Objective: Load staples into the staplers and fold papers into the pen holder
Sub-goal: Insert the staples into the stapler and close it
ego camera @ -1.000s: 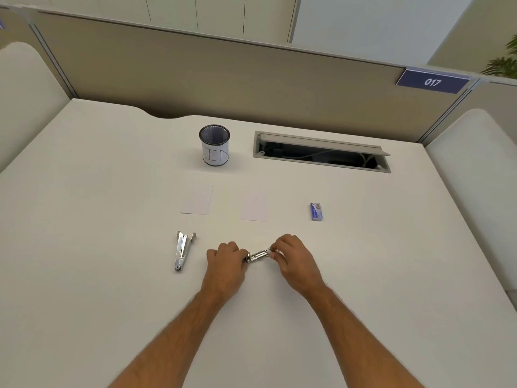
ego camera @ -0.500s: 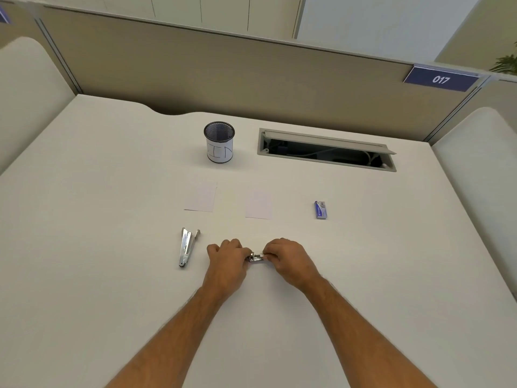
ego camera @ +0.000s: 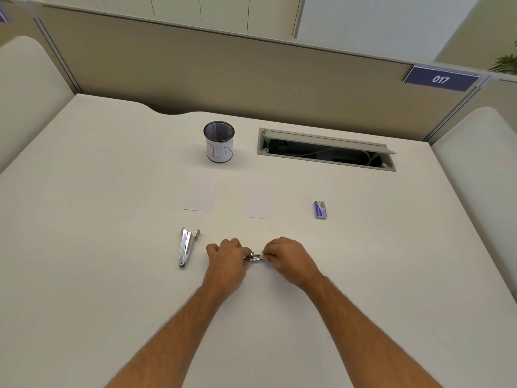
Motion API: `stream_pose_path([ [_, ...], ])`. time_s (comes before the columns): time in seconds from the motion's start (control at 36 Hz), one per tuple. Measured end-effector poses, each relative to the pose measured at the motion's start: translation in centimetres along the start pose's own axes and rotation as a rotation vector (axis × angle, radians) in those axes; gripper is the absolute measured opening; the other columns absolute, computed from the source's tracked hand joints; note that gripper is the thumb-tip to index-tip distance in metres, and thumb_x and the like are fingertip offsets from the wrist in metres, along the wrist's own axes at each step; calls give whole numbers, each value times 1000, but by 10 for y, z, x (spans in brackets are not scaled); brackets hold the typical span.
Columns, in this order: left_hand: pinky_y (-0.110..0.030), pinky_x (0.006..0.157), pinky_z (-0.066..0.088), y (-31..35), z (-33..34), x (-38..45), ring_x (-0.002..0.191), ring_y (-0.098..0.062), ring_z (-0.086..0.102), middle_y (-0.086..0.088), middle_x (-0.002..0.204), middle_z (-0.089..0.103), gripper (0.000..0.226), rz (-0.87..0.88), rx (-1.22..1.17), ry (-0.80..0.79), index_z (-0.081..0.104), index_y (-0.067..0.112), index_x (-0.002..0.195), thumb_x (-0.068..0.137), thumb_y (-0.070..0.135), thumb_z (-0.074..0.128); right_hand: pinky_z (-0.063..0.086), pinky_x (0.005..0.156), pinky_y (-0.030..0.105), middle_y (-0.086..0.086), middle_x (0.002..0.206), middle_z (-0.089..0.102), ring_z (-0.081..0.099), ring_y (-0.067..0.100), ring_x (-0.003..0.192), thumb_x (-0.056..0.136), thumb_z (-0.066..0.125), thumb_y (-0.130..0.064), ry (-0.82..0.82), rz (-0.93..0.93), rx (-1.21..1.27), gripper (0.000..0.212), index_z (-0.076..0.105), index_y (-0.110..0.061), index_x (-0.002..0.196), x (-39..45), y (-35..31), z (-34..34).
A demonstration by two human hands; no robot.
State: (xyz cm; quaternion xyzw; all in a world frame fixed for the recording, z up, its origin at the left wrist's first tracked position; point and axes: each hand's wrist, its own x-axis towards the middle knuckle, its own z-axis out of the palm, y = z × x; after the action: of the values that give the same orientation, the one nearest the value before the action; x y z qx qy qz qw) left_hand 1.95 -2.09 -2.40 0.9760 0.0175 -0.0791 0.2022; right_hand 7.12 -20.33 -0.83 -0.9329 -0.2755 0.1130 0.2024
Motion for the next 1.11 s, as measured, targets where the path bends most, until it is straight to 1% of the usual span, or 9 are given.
stream_pose_path([
  [0.11, -38, 94, 23, 0, 0, 0, 113, -16, 50, 9, 111, 58, 23, 4, -3, 0, 70, 34, 118, 100, 34, 56, 44, 92, 28, 1, 119, 72, 60, 22, 111, 99, 61, -19, -1, 19, 25, 25, 73, -11, 120, -2, -1, -1],
  [0.19, -37, 93, 22, 0, 0, 0, 113, -17, 49, 8, 111, 59, 23, 10, -7, 7, 70, 33, 118, 100, 35, 56, 44, 96, 28, 1, 124, 68, 57, 20, 116, 96, 65, -18, -16, 7, 60, 33, 68, -17, 129, -4, -3, -1],
  [0.33, -37, 93, 21, 1, -1, 1, 114, -17, 49, 8, 113, 59, 23, 7, 6, 0, 70, 34, 119, 101, 33, 55, 39, 100, 29, 4, 130, 62, 51, 21, 122, 95, 68, -19, -53, -44, 33, 32, 71, -22, 127, -5, -7, -2],
  [0.5, -37, 92, 21, 0, -1, 1, 113, -17, 50, 7, 112, 60, 23, 3, 7, 6, 70, 34, 119, 101, 32, 56, 38, 106, 30, 3, 139, 58, 48, 21, 129, 94, 70, -26, -44, -21, 56, 28, 74, -23, 121, -5, -5, -3],
  [0.67, -38, 94, 23, -1, -1, 3, 113, -17, 50, 8, 110, 60, 23, 8, -9, 1, 70, 33, 118, 100, 31, 56, 37, 108, 41, 0, 143, 55, 46, 20, 129, 92, 72, -36, -70, -2, 34, 32, 74, -25, 122, -6, -3, -4],
  [0.75, -39, 94, 23, -1, -2, 3, 114, -18, 51, 7, 112, 60, 23, 7, -12, 7, 71, 33, 118, 100, 30, 56, 38, 108, 41, 0, 143, 56, 46, 19, 129, 91, 72, -40, -68, 8, 32, 33, 75, -25, 120, -6, -2, -4],
  [0.89, -38, 92, 22, 0, -3, 3, 113, -17, 49, 8, 110, 59, 24, -1, -18, -6, 70, 34, 118, 100, 29, 55, 40, 104, 41, -1, 137, 60, 48, 18, 124, 90, 72, -41, -23, 45, 52, 27, 78, -24, 110, -8, 7, -10],
  [1.0, -38, 93, 23, 0, -3, 3, 112, -18, 49, 8, 109, 59, 23, -3, -29, -7, 70, 34, 117, 99, 28, 56, 41, 102, 38, -2, 133, 62, 49, 18, 122, 90, 72, -40, -11, 60, 73, 25, 79, -25, 110, -10, 14, -14],
  [1.11, -37, 91, 25, 1, -3, 5, 110, -18, 51, 7, 107, 59, 23, -11, -34, -17, 71, 35, 116, 99, 29, 57, 44, 98, 40, -1, 122, 68, 54, 22, 114, 89, 74, -30, 53, 73, 105, 17, 80, -20, 101, -12, 15, -13],
])
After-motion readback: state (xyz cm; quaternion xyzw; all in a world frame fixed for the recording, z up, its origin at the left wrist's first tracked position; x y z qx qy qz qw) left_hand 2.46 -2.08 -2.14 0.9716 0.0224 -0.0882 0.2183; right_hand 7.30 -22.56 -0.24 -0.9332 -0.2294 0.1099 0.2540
